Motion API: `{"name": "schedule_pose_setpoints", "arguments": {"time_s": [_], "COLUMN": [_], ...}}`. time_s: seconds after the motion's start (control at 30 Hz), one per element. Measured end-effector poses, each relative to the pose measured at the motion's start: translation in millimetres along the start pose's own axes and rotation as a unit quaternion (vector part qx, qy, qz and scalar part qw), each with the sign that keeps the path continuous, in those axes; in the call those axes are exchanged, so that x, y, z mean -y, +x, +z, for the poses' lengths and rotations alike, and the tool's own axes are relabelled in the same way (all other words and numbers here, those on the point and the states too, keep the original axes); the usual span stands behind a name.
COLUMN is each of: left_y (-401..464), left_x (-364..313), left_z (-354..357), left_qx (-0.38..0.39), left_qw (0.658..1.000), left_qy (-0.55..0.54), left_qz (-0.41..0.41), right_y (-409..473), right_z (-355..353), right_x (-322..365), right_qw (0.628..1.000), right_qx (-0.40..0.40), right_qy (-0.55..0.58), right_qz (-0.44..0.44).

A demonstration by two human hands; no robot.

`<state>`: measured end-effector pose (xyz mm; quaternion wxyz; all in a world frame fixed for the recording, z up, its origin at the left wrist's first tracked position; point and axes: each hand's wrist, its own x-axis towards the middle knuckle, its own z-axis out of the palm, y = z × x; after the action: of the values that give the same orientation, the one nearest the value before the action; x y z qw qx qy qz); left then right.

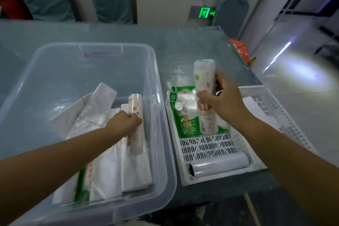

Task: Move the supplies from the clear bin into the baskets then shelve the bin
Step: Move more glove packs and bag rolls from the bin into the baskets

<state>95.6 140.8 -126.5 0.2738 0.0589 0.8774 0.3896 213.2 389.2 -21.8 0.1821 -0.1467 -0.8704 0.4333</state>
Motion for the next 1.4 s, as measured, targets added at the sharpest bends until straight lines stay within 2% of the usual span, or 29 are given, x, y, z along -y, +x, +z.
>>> {"name": "schedule_pose_setpoints", "arguments": {"time_s": [0.07,0.13,0.2,0.27,0.43,0.6,0.73,0.9,1.03,1.17,1.3,1.4], "left_y": [-8,-18,-33,-50,-89,-115,-124,-122,-109,-102,-88,-66], "left_x": [-12,-29,-50,-73,-133,-178,-193,-196,-193,-188,-176,-160], "left_z": [-18,-35,-49,-56,-46,-14,19,55,74,92,133,173], "left_qx": [-0.041,-0.097,-0.152,-0.179,-0.198,-0.185,-0.156,-0.164,-0.167,-0.174,-0.169,-0.13], "left_qw": [0.998,0.993,0.984,0.977,0.967,0.969,0.977,0.975,0.971,0.951,0.934,0.931], "left_qy": [-0.038,-0.069,-0.09,-0.106,-0.113,-0.095,-0.041,0.042,0.112,0.214,0.279,0.306], "left_qz": [0.003,0.012,0.026,0.045,0.112,0.132,0.136,0.144,0.127,0.142,0.147,0.149], "right_y": [-6,-10,-15,-19,-28,-33,-36,-40,-46,-51,-51,-46], "right_z": [-6,-9,-10,-9,-4,3,5,-7,-26,-43,-57,-68], "right_x": [-27,-56,-81,-102,-132,-153,-166,-186,-196,-198,-204,-209], "right_qw": [0.993,0.965,0.907,0.852,0.776,0.75,0.77,0.813,0.85,0.879,0.914,0.931], "right_qx": [0.066,0.14,0.228,0.302,0.409,0.462,0.453,0.439,0.367,0.28,0.222,0.192], "right_qy": [-0.094,-0.209,-0.332,-0.399,-0.434,-0.396,-0.368,-0.291,-0.242,-0.185,-0.15,-0.119], "right_qz": [-0.027,-0.075,-0.123,-0.154,-0.204,-0.257,-0.258,-0.248,-0.29,-0.338,-0.303,-0.288]}}
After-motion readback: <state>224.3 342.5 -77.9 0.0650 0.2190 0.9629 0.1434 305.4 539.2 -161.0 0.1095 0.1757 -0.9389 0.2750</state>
